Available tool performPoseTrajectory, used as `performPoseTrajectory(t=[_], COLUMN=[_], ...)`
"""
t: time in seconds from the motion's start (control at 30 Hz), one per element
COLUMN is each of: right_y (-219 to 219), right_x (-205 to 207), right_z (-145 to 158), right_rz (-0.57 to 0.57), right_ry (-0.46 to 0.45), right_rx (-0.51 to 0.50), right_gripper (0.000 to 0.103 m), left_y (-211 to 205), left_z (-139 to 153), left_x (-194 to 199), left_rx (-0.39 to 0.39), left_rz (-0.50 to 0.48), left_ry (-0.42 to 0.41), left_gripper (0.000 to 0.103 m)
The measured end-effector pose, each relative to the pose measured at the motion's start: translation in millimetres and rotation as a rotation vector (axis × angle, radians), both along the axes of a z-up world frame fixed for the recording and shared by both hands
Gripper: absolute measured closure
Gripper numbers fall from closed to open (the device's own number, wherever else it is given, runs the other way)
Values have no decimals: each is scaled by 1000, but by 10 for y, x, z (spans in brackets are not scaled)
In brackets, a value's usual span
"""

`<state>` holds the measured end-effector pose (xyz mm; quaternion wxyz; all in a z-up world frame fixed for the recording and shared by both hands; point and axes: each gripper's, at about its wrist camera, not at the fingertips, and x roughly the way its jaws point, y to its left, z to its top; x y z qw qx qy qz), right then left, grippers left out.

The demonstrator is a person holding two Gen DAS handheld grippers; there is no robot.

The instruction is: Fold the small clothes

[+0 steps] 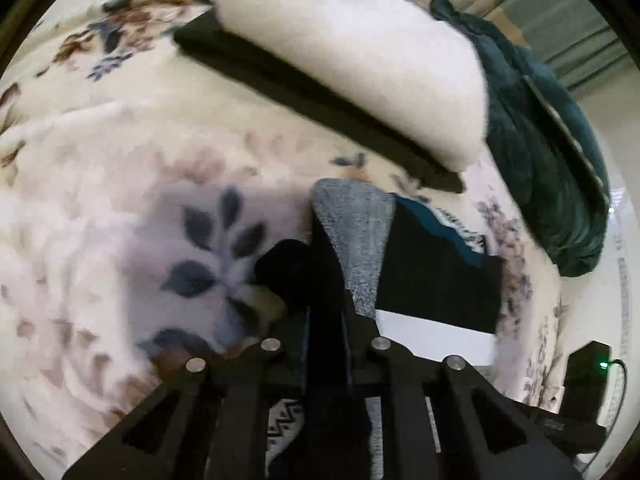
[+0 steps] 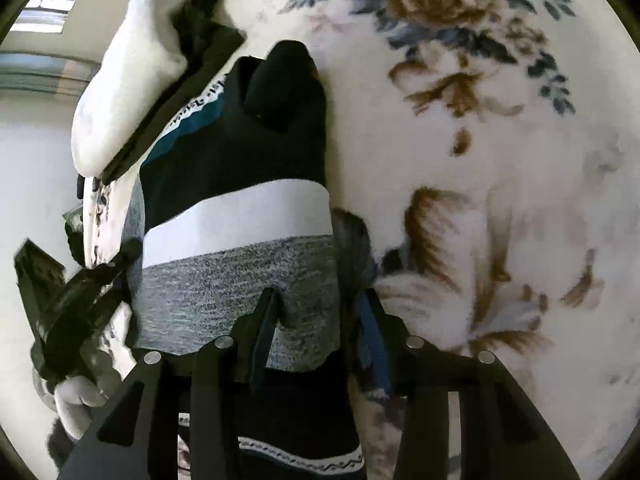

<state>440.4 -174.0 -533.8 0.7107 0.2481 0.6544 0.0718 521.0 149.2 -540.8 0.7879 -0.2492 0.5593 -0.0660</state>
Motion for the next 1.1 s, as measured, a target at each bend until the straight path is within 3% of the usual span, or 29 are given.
performPoseTrajectory(t=[0.07, 0.13, 0.17, 0.27, 0.37, 0.53, 0.7, 0.83, 0.97, 1.1], right_y=[9, 22, 46, 119, 211, 321, 478, 545, 538, 531], right_x=[-5, -5, -1, -22, -129, -646, -1519, -2362, -3134, -3617], right_z=[9, 34, 57, 152, 261, 388, 363, 183, 0, -109], right_rz=[0, 4, 16, 36, 41, 64, 59, 28, -43, -84], right_ry=[2, 9, 14, 4, 1, 22, 101, 196, 269, 308], right_rx=[10, 8, -10, -39, -52, -50, -70, -82, -92, -61], right_gripper=[58, 58, 58, 58, 50, 50, 50, 50, 50, 50], left_y=[159, 193, 186, 125, 24, -12, 163, 201, 208, 217], left_z=[-134, -74, -23, 241, 357, 259, 403, 321, 186, 86], left_x=[-4, -38, -64, -340, -732, -1449, -2378, -2968, -3393, -3767], left_rx=[-31, -68, -61, -122, -98, -31, -39, -11, -21, -48], left_rz=[3, 3, -5, -41, -97, -132, -114, -159, -185, -210], left_ry=[39, 49, 62, 40, 59, 176, 213, 280, 326, 358], left_gripper=[87, 77, 61, 46, 45, 45, 45, 45, 45, 45])
